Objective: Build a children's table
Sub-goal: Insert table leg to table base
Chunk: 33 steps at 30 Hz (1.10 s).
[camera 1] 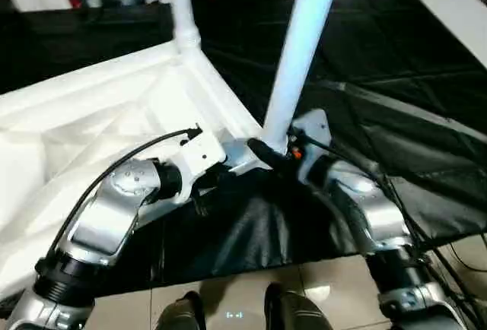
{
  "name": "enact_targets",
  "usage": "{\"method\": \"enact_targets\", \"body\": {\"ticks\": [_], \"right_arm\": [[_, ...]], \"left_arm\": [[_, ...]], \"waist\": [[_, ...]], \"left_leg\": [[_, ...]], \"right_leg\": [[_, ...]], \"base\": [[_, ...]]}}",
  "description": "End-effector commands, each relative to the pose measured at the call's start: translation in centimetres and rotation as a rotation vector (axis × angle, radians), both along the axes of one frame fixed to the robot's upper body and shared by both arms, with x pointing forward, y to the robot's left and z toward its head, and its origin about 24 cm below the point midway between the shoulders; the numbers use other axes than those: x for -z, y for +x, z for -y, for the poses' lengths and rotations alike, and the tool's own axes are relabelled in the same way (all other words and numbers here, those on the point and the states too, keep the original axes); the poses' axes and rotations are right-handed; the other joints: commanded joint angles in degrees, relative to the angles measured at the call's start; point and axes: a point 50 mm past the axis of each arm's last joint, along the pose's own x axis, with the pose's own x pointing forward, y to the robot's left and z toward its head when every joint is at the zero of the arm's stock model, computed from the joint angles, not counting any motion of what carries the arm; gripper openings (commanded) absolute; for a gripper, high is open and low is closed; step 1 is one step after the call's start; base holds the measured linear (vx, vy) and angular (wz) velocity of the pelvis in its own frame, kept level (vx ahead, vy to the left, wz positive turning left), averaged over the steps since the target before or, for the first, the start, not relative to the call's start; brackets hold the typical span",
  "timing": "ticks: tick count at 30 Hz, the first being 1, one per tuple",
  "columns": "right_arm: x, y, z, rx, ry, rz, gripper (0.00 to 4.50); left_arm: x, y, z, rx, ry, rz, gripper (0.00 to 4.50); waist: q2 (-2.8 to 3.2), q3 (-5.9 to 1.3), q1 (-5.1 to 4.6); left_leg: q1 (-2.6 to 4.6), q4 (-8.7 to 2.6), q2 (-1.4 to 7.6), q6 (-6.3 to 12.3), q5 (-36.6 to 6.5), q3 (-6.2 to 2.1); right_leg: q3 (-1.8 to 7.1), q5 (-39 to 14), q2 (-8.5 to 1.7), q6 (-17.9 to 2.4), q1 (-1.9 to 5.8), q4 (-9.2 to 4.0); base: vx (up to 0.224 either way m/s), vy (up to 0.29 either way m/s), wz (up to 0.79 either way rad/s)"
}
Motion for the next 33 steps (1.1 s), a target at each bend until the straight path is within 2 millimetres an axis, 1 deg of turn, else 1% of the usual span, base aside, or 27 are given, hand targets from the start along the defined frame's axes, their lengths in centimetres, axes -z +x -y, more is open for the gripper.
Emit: {"method": "enact_targets", "body": {"ticks": [1,2,3,4,5,6,7,8,9,10,11,12,13,14,15,17,19,20,21,22,24,25,27,29,30,32,33], "right_arm": [[3.0,-1.3,1.6,0.000,-0.055,-0.120,3.95],[3.0,-1.3,1.6,0.000,-0.055,-0.120,3.95],[2.9,-1.5,2.2,-0.004,-0.046,-0.117,4.05],[2.5,-1.7,3.0,-0.008,-0.034,-0.105,4.16],[2.1,-1.9,3.6,-0.022,-0.020,-0.095,4.30],[2.1,-1.9,3.6,-0.022,-0.020,-0.095,4.30],[1.7,-2.1,4.1,-0.044,-0.011,-0.081,4.41],[1.1,-2.3,4.7,-0.077,-0.006,-0.071,4.46],[0.8,-2.4,5.0,-0.101,-0.011,-0.063,4.48],[0.4,-2.5,5.5,-0.133,-0.025,-0.052,4.48],[0.4,-2.5,5.5,-0.136,-0.026,-0.051,4.48],[0.1,-2.6,5.7,-0.162,-0.046,-0.040,4.48],[0.1,-2.6,5.7,-0.162,-0.046,-0.040,4.48],[-0.3,-2.4,5.9,-0.181,-0.070,-0.026,4.48],[-0.6,-2.2,6.1,-0.197,-0.090,-0.015,4.48],[-0.9,-2.0,6.2,-0.209,-0.105,-0.003,4.48],[-1.1,-1.8,6.2,-0.225,-0.113,0.004,4.48],[-1.4,-1.6,6.2,-0.240,-0.120,0.011,4.48],[-1.4,-1.6,6.2,-0.240,-0.120,0.011,4.48],[-1.7,-1.4,6.0,-0.264,-0.130,0.017,4.48],[-1.8,-1.2,5.9,-0.279,-0.139,0.020,4.48],[-1.8,-1.2,5.9,-0.279,-0.139,0.020,4.48],[-1.9,-1.2,5.4,-0.335,-0.154,0.018,4.48],[-1.9,-1.3,5.0,-0.399,-0.163,0.003,4.48],[-1.9,-1.3,5.0,-0.399,-0.163,0.003,4.48],[-1.8,-1.3,4.7,-0.450,-0.178,-0.009,4.48],[-1.8,-1.3,4.6,-0.460,-0.182,-0.012,4.21]], "left_arm": [[0.4,0.7,-1.1,-0.030,0.046,0.001,0.00],[0.4,0.7,-1.1,-0.030,0.046,0.001,0.00],[0.4,0.8,-1.1,-0.013,0.041,0.007,0.00],[0.5,1.0,-1.1,0.007,0.033,0.011,0.00],[0.6,1.1,-1.0,0.038,0.026,0.017,0.00],[0.6,1.1,-1.0,0.038,0.026,0.017,0.00],[0.8,1.1,-1.0,0.053,0.021,0.012,0.00],[1.0,1.2,-1.0,0.093,0.020,0.012,0.00],[1.2,1.2,-1.0,0.111,0.021,0.006,0.00],[1.3,1.3,-1.0,0.145,0.022,0.006,0.00],[1.3,1.3,-1.0,0.148,0.022,0.006,0.00],[1.4,1.2,-1.0,0.186,0.005,-0.003,0.00],[1.4,1.2,-1.0,0.186,0.005,-0.003,0.00],[1.3,1.1,-0.8,0.232,-0.019,-0.009,0.00],[1.2,1.0,-0.7,0.272,-0.034,-0.022,0.00],[1.2,1.0,-0.7,0.307,-0.035,-0.030,0.00],[1.3,0.9,-0.8,0.340,-0.022,-0.038,0.00],[1.4,0.8,-0.9,0.370,-0.006,-0.046,0.00],[1.4,0.8,-0.9,0.370,-0.006,-0.046,0.00],[1.5,0.8,-0.9,0.414,0.014,-0.055,0.00],[1.5,0.6,-0.9,0.446,0.027,-0.060,0.00],[1.5,0.6,-0.9,0.446,0.027,-0.060,0.00],[1.6,0.5,-0.8,0.482,0.038,-0.066,0.00],[1.6,0.5,-0.7,0.505,0.050,-0.066,0.00],[1.6,0.5,-0.7,0.505,0.050,-0.066,0.00],[1.6,0.6,-0.7,0.530,0.055,-0.068,0.00],[1.6,0.6,-0.7,0.538,0.057,-0.069,0.00]], "waist": [[0.88,-3.92,-0.15],[0.97,-4.03,-0.06],[0.96,-3.95,-0.08],[0.99,-4.09,-0.07],[1.17,-4.49,0.02],[0.93,-4.66,0.00],[0.91,-4.83,-0.17],[0.72,-4.86,-0.32],[0.70,-5.01,-0.29],[0.79,-4.89,-0.26],[0.72,-4.93,-0.23],[0.49,-4.99,-0.23],[0.54,-4.93,-0.11],[0.38,-5.09,-0.16],[0.07,-5.30,-0.11],[0.35,-5.20,0.08],[0.41,-5.40,0.31],[0.22,-5.65,0.46],[0.43,-5.68,0.69],[0.36,-5.75,0.79],[0.41,-5.94,0.99],[0.46,-6.02,1.10],[0.24,-6.32,1.13],[0.22,-6.25,1.18],[0.24,-6.29,1.22],[0.28,-6.23,1.53],[0.25,-6.24,1.63]], "left_leg": [[0.32,-2.70,3.48,5.25,-7.1,-0.62],[0.25,-2.70,3.45,5.16,-7.4,-0.68],[0.05,-2.74,3.39,5.20,-8.0,-0.79],[0.13,-2.64,3.29,5.20,-8.2,-0.79],[0.27,-2.51,3.39,5.19,-8.0,-0.79],[-0.04,-2.38,3.42,5.49,-7.0,-0.88],[-0.21,-2.29,3.48,6.04,-6.2,-0.91],[-0.25,-2.23,3.36,6.56,-6.3,-0.92],[-0.20,-2.06,3.39,6.97,-6.3,-0.86],[-0.26,-2.04,3.30,7.28,-6.5,-0.88],[-0.23,-1.93,3.31,7.42,-7.0,-0.80],[-0.29,-1.86,3.36,7.14,-7.3,-0.73],[-0.27,-1.78,3.24,6.87,-7.7,-0.73],[-0.25,-1.75,3.25,6.75,-7.7,-0.72],[-0.26,-1.62,3.16,6.70,-7.3,-0.68],[-0.12,-1.56,3.25,6.50,-7.1,-0.68],[-0.01,-1.44,3.38,6.58,-6.6,-0.62],[0.05,-1.37,3.36,6.78,-6.2,-0.61],[0.10,-1.33,3.45,6.93,-5.4,-0.58],[0.11,-1.27,3.52,7.03,-5.0,-0.54],[0.07,-1.13,3.42,7.42,-4.3,-0.53],[0.01,-1.01,3.55,7.63,-3.4,-0.54],[-0.12,-0.82,3.48,7.87,-2.8,-0.56],[-0.16,-0.74,3.53,8.07,-2.8,-0.52],[-0.11,-0.69,3.49,8.21,-2.9,-0.49],[-0.10,-0.64,3.58,7.98,-3.5,-0.46],[-0.12,-0.62,3.62,7.71,-3.8,-0.44]], "right_leg": [[3.29,-9.2,-4.62,-13.7,2.89,-2.95],[3.22,-9.9,-4.63,-13.5,3.10,-3.00],[3.18,-11.1,-4.63,-13.3,3.18,-3.13],[3.18,-11.9,-4.55,-13.1,3.25,-3.26],[3.19,-11.4,-4.57,-13.4,3.34,-3.10],[3.15,-9.6,-4.58,-13.6,3.55,-2.83],[3.06,-7.6,-4.61,-14.3,3.59,-2.55],[2.97,-7.7,-4.48,-14.4,3.67,-2.66],[3.00,-8.0,-4.59,-14.3,3.74,-2.53],[2.94,-8.7,-4.55,-14.2,3.65,-2.68],[2.98,-10.1,-4.61,-13.9,3.62,-2.78],[3.03,-11.6,-4.74,-13.6,3.60,-2.85],[3.03,-13.7,-4.77,-13.3,3.48,-2.97],[3.02,-14.3,-4.76,-13.2,3.51,-2.99],[3.03,-14.9,-4.71,-12.9,3.54,-2.99],[3.06,-15.0,-4.69,-12.9,3.27,-2.81],[3.08,-14.0,-4.69,-13.3,3.26,-2.53],[3.05,-13.5,-4.64,-13.4,3.30,-2.48],[3.08,-12.0,-4.62,-13.8,3.26,-2.17],[3.07,-11.2,-4.61,-14.1,3.26,-2.06],[2.99,-9.4,-4.53,-14.7,3.34,-1.78],[3.01,-7.5,-4.62,-15.1,3.40,-1.46],[2.95,-6.7,-4.73,-15.4,3.63,-1.21],[2.95,-6.6,-4.69,-15.5,3.56,-1.17],[2.92,-6.8,-4.63,-15.6,3.52,-1.17],[2.93,-8.2,-4.72,-15.4,3.47,-1.27],[2.94,-8.6,-4.73,-15.3,3.45,-1.26]], "base": [[0.000,0.000,0.00],[0.000,0.000,0.00],[0.000,0.000,0.00],[0.000,0.000,0.00],[0.000,0.000,0.00],[0.000,0.000,0.00],[0.000,0.000,0.00],[0.000,0.000,0.00],[0.000,0.000,0.00],[0.000,0.000,0.00],[0.000,0.000,0.00],[0.000,0.000,0.00],[0.000,0.000,0.00],[0.000,0.000,0.00],[0.000,0.000,0.00],[0.000,0.000,0.00],[0.000,0.000,0.00],[0.000,0.000,0.00],[0.000,0.000,0.00],[0.000,0.000,0.00],[0.000,0.000,0.00],[0.000,0.000,0.00],[0.000,0.000,0.00],[0.000,0.000,0.00],[0.000,0.000,0.00],[0.000,0.000,0.00],[0.000,0.000,0.00]]}}
